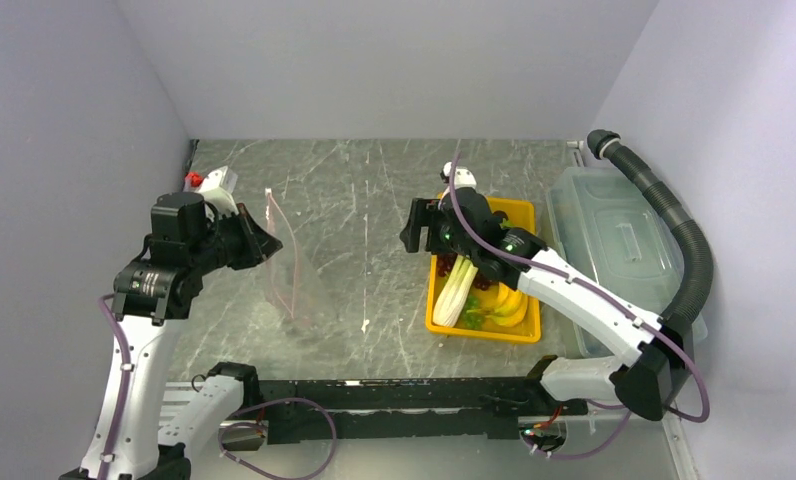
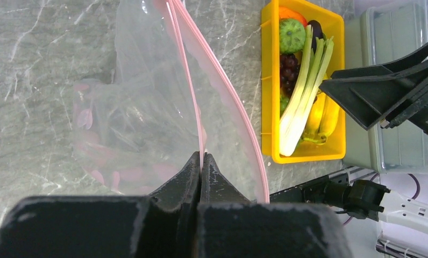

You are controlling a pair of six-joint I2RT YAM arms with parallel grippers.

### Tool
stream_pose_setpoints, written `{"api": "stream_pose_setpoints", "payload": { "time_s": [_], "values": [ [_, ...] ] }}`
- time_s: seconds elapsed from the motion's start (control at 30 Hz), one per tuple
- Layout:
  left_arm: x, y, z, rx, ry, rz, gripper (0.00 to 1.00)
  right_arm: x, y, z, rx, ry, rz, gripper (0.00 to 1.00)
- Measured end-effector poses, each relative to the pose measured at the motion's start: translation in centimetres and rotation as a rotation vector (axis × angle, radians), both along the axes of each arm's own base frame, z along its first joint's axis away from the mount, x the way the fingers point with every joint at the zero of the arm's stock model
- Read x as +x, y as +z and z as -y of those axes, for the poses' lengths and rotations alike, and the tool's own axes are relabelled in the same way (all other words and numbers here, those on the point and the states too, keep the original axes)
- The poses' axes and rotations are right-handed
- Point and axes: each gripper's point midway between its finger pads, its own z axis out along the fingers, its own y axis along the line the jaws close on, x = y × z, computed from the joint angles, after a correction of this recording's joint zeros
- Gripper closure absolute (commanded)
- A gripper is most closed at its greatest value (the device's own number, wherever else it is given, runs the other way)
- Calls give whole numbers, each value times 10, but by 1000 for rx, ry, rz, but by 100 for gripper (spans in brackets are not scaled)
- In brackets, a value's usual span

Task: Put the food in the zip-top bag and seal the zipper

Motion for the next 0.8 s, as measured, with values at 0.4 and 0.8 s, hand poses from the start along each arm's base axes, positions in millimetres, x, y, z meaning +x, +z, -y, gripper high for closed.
{"api": "stream_pose_setpoints", "payload": {
  "time_s": [0.4,0.8],
  "values": [
    [30,-12,3,35,-26,-75,100,17,58,26,-112,-48,157,17],
    [70,-1,9,289,-61,-152,100,9,66,15,-111,62,165,21]
  ]
}}
